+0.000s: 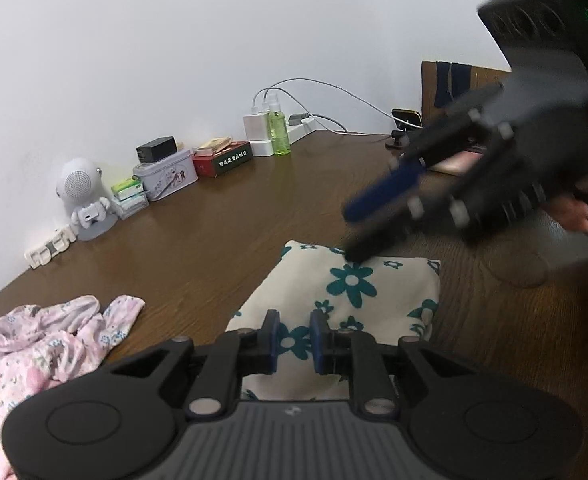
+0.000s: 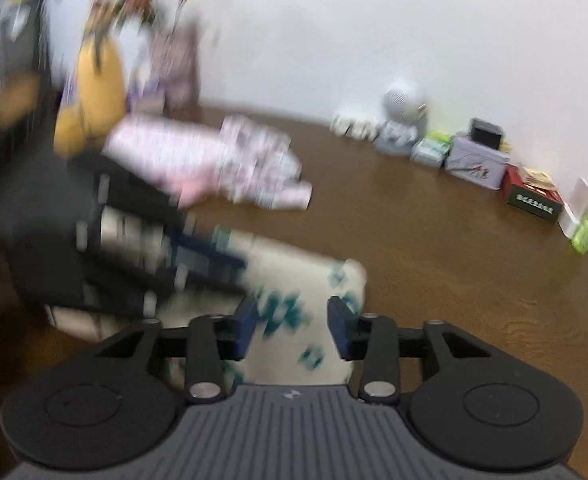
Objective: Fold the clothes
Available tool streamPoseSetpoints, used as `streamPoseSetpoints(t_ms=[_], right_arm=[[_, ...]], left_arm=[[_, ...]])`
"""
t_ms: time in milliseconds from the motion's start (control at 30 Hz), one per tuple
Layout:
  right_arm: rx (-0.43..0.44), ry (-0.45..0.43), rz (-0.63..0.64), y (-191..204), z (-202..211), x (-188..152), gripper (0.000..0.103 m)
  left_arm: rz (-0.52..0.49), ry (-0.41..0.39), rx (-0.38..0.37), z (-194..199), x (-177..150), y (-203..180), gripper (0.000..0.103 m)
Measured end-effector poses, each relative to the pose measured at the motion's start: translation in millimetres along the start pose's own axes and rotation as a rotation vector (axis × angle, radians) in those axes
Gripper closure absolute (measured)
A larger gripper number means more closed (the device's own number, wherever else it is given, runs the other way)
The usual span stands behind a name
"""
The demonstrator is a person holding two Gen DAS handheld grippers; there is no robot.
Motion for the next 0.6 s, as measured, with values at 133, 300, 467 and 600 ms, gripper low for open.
streamPoseSetpoints(t_ms=[133,300,467,600], right_arm=[[0.044,0.039,-0.013,-3.5,-21.5,-2.3,0.07],[0.066,0.105,-0.007,2.3,-43.9,-23.8,0.069],[0.075,0.106,-0.003,2.9,-46.5,-25.8,0.069],[0.09,0.105,-0.007,3.1,-52.9,-23.0,0.069]], left_arm=[[-0.003,-0.003,-0.002,0.5,-1.3,-0.8,0.087],[0.012,-0.002,-0.004,5.7,-0.7,1.3,0.087],[-0.01,-0.049,-0.078,25.3,10.5,-18.3,0.079],[-0.054,0.008,-0.082,22.2,-2.0,-30.0,0.079]])
Point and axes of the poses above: each gripper's, at about its wrist camera, not at the fingertips, and z roughly against the way its jaws point, y to its left, x to its top, the point moved 7 cm from there along -z, roughly the way its jaws point, and after that the axes turned 15 degrees about -y, right-handed, at the moved point
